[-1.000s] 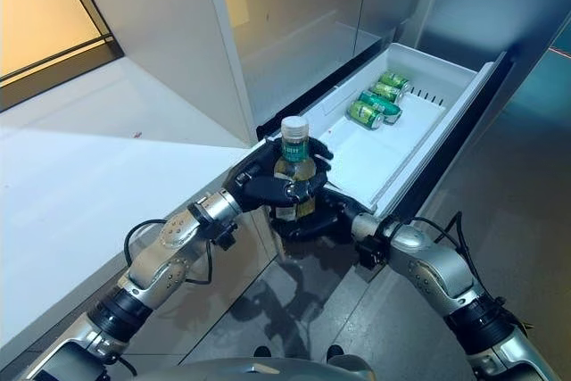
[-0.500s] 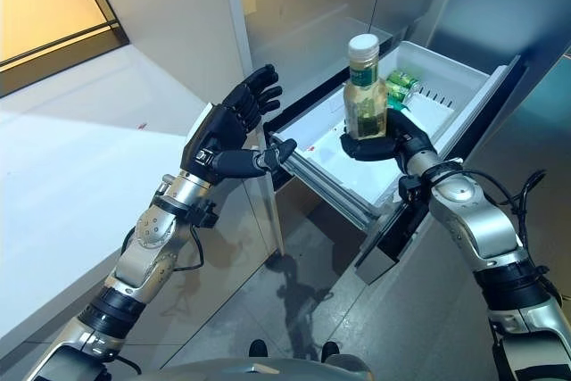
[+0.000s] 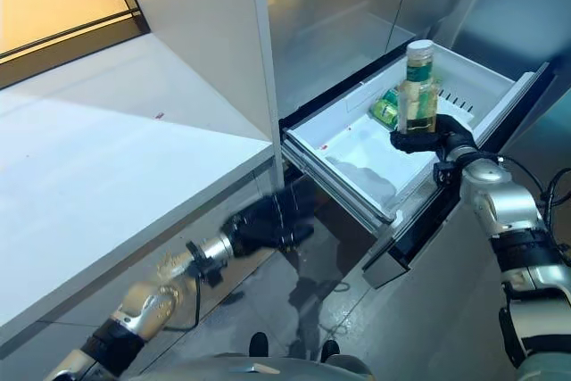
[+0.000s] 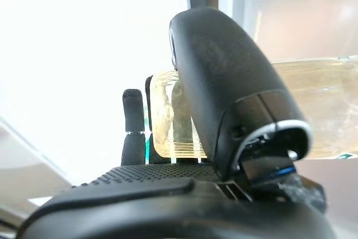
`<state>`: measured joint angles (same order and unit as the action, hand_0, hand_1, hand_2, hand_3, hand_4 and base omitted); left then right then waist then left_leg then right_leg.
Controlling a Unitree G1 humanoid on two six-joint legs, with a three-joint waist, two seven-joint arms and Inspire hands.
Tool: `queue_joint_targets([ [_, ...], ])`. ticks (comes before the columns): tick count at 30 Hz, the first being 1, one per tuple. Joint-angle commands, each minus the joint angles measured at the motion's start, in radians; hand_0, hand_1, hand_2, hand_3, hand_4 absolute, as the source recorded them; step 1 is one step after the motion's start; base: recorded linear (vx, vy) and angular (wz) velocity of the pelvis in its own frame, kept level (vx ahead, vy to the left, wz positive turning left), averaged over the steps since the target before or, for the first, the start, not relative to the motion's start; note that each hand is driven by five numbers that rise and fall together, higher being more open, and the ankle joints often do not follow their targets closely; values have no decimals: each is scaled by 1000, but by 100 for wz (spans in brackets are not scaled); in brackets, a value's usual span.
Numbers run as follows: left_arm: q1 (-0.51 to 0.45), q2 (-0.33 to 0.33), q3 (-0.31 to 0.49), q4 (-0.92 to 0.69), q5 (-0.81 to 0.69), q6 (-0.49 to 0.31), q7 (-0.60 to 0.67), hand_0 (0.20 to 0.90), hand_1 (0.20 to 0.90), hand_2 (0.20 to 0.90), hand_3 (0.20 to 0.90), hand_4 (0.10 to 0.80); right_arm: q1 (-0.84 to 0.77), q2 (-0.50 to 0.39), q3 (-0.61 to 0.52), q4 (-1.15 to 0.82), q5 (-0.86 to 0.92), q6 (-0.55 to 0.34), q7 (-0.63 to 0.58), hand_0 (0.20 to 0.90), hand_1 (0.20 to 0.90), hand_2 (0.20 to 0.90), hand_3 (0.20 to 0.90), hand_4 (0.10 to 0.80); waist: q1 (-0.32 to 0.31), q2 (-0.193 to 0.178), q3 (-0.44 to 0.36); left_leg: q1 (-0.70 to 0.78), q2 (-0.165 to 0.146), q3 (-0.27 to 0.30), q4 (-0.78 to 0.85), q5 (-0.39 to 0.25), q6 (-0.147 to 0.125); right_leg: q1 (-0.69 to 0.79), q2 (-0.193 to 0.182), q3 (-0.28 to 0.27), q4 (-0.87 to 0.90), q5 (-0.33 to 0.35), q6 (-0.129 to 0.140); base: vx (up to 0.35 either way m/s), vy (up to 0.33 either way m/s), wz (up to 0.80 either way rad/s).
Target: Put drinks into fridge and close the fridge
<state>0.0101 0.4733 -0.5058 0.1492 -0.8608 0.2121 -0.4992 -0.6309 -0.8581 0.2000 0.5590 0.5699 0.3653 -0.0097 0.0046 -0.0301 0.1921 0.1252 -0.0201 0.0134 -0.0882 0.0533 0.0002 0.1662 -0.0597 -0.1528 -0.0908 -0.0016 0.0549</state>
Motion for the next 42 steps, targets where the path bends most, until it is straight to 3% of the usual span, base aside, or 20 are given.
queue_joint_targets([
  [1,50,20,-56,-61,-106,45,-124,900,900,900,900,800,-319,-161,40,85,-2,-208,14,300,300,300,200,100,63,-15,-89,-24,-45,13,97,-148,30,-72,31,-25,133,-75,6,60,-11,14],
  [6,79,18,-68,74,-26,47,-74,900,900,900,900,800,-380,-159,97,280,-136,-158,64,300,300,300,200,100,93,-9,-66,-58,-46,4,112,-145,34,-95,24,-37,140,-76,4,18,-22,19],
  [12,86,11,-64,244,194,-57,41,900,900,900,900,800,-345,-144,123,416,-340,-78,174,300,300,300,200,100,115,-10,-40,-76,-43,2,112,-133,39,-107,24,-45,142,-71,2,21,-45,13],
  [15,89,-12,-17,347,232,-36,85,900,900,900,900,800,-292,-128,100,453,-377,-51,196,300,300,300,200,100,124,-12,-31,-81,-42,0,119,-133,40,-109,21,-54,148,-73,1,54,-61,9],
  [17,81,-31,19,452,319,-72,125,900,900,900,900,800,-255,-110,69,478,-391,-33,190,300,300,300,200,100,132,-16,-21,-86,-41,-2,129,-135,41,-109,20,-64,155,-73,1,60,-80,2],
  [19,74,-29,44,480,411,-121,152,900,900,900,900,800,-236,-102,53,486,-394,-23,181,300,300,300,200,100,139,-17,-13,-88,-39,-5,133,-137,42,-108,18,-69,159,-75,1,44,-71,8],
  [20,66,-13,57,487,538,-170,183,900,900,900,900,800,-209,-95,32,475,-404,-5,167,300,300,300,200,100,145,-18,-3,-92,-39,-8,139,-139,42,-109,17,-73,162,-76,2,26,-74,10],
  [23,47,15,73,486,614,-142,192,900,900,900,900,800,-172,-90,10,457,-393,19,144,300,300,300,200,100,153,-14,20,-113,-37,-10,156,-139,42,-120,14,-78,169,-74,3,-23,-71,6],
  [31,-7,54,114,569,697,-123,258,900,900,900,900,800,-159,-78,4,431,-376,60,112,300,300,300,200,100,158,-1,106,-197,-33,-9,213,-136,44,-184,11,-77,203,-64,4,-89,-44,14],
  [42,-6,46,121,583,690,-151,270,900,900,900,900,800,-151,-73,9,440,-411,82,160,300,300,300,200,100,165,19,167,-252,-36,-14,252,-131,40,-225,-2,-90,229,-62,0,-34,5,3],
])
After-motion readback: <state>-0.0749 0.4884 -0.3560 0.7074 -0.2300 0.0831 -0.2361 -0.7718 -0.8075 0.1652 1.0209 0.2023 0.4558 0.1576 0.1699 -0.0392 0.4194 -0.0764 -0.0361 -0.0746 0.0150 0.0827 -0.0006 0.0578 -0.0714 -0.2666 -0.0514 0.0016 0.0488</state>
